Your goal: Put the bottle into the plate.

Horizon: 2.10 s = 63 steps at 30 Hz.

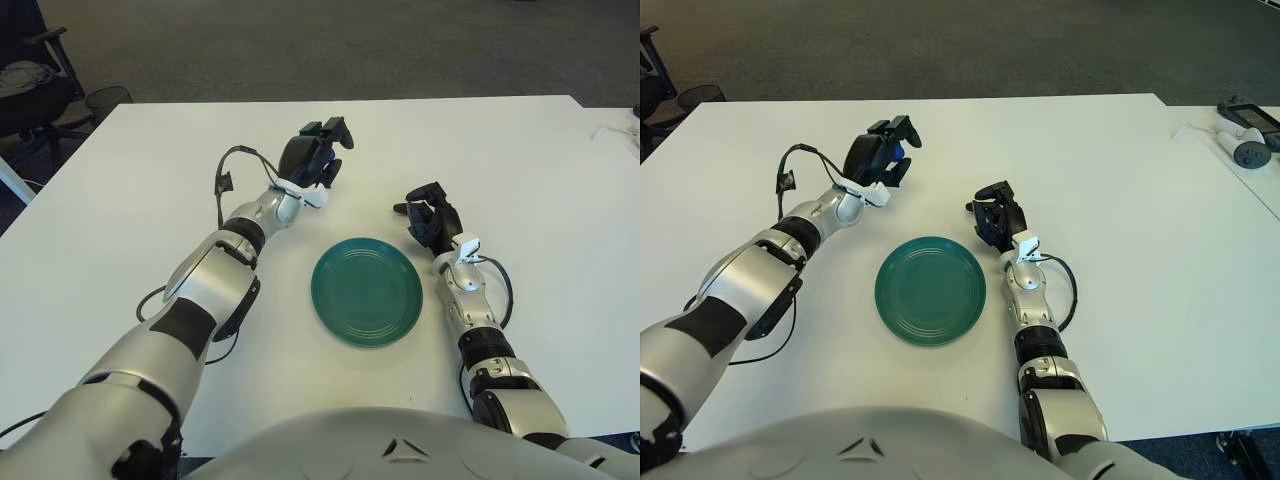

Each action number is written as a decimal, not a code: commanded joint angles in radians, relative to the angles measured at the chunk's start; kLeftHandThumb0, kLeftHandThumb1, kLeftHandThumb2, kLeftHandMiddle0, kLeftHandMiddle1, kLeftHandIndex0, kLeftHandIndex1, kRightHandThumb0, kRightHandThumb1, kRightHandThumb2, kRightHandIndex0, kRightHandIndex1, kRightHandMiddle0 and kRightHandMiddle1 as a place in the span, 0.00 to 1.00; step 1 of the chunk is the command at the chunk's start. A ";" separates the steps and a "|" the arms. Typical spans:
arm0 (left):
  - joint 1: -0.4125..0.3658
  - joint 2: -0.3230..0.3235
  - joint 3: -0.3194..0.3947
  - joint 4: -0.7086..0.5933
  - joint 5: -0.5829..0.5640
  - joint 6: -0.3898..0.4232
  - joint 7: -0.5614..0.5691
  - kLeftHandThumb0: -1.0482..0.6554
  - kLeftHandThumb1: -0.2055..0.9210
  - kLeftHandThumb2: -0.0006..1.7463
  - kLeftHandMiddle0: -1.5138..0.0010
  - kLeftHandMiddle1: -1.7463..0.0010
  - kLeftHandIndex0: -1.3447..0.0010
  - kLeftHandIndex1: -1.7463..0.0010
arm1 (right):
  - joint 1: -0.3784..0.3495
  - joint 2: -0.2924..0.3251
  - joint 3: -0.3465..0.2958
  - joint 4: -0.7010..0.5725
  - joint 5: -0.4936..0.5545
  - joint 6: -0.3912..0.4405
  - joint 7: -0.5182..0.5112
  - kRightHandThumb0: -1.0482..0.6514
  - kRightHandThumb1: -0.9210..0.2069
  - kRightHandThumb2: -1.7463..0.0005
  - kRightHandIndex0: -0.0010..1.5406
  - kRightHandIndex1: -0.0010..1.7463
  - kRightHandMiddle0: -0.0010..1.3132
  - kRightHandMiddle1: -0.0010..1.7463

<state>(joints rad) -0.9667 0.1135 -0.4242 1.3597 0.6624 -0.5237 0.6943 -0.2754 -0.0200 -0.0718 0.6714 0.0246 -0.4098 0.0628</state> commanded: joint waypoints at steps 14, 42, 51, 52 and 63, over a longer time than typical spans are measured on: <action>0.013 0.025 0.009 0.006 -0.007 0.031 -0.040 0.61 0.75 0.50 0.70 0.12 0.83 0.00 | 0.054 -0.002 0.005 0.043 -0.004 0.057 -0.001 0.41 0.00 0.71 0.26 0.64 0.15 1.00; 0.014 0.051 0.009 0.007 -0.002 0.068 -0.046 0.61 0.73 0.51 0.68 0.12 0.83 0.00 | 0.049 -0.004 -0.005 0.059 0.006 0.054 0.013 0.41 0.00 0.70 0.26 0.61 0.15 1.00; -0.006 0.052 0.076 -0.004 -0.064 0.006 -0.063 0.61 0.67 0.57 0.66 0.09 0.81 0.00 | 0.049 -0.002 -0.004 0.056 0.002 0.057 0.006 0.41 0.00 0.71 0.26 0.60 0.15 1.00; -0.008 0.051 0.084 -0.005 -0.073 -0.002 -0.067 0.61 0.64 0.61 0.66 0.06 0.80 0.00 | 0.049 -0.002 -0.004 0.056 0.002 0.057 0.006 0.41 0.00 0.71 0.26 0.61 0.15 1.00; -0.013 -0.017 0.273 -0.028 -0.284 0.005 -0.196 0.61 0.28 0.88 0.50 0.00 0.57 0.03 | 0.043 -0.001 -0.005 0.059 0.002 0.068 0.001 0.41 0.00 0.70 0.25 0.61 0.15 1.00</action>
<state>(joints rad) -0.9638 0.1170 -0.2001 1.3374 0.4333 -0.5496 0.5355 -0.2767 -0.0223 -0.0753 0.6742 0.0256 -0.4094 0.0708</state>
